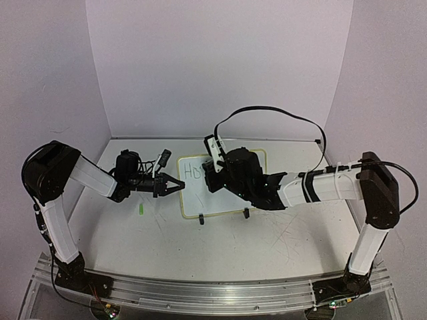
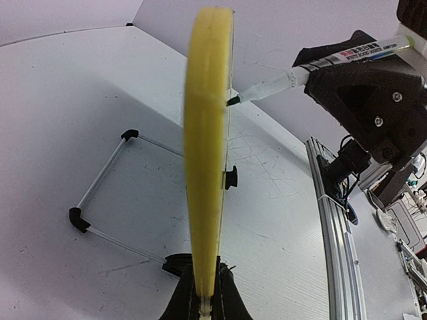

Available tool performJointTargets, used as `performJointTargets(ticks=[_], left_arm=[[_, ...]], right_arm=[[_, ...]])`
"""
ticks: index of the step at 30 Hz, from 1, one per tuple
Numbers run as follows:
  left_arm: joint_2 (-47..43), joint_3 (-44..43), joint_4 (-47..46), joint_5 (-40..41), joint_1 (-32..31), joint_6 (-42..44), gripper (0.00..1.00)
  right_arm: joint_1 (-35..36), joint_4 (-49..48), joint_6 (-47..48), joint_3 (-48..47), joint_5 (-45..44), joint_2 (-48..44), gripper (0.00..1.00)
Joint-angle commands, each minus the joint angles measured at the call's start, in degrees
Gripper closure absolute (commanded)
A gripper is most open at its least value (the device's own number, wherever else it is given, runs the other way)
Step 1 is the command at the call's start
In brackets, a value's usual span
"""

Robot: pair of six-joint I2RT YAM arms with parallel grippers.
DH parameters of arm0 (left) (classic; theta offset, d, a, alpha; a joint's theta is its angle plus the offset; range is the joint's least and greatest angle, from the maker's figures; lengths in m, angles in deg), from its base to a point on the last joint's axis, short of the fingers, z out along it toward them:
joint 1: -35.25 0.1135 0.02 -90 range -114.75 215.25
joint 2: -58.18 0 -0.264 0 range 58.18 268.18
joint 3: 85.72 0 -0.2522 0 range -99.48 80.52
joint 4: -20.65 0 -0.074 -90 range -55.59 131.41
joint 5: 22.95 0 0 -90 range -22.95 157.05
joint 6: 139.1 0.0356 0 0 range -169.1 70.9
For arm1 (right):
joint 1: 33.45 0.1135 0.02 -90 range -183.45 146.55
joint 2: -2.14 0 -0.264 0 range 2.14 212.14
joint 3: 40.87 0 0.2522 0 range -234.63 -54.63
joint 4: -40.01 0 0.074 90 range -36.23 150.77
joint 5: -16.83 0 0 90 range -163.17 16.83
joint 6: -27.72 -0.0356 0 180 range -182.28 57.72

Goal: Write a sentence on the whiteboard

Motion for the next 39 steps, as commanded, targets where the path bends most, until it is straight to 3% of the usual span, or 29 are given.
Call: performJointTargets(ticks=[1, 28, 39], left_arm=[[-0.9, -0.6, 1.4, 2.0, 0.0, 2.2, 1.0], [-1.5, -0.2, 1.7, 2.1, 0.0, 2.3, 1.0], [-1.5, -0.2, 1.7, 2.2, 0.0, 2.3, 1.0]], right_arm=[[-0.1, 1.2, -1.2, 0.4, -1.5, -0.2, 1.0], [1.4, 1.4, -5.8, 4.1, -1.3, -0.4, 1.0], [1.3, -2.0, -4.6, 2.5, 1.0, -5.5, 1.0]])
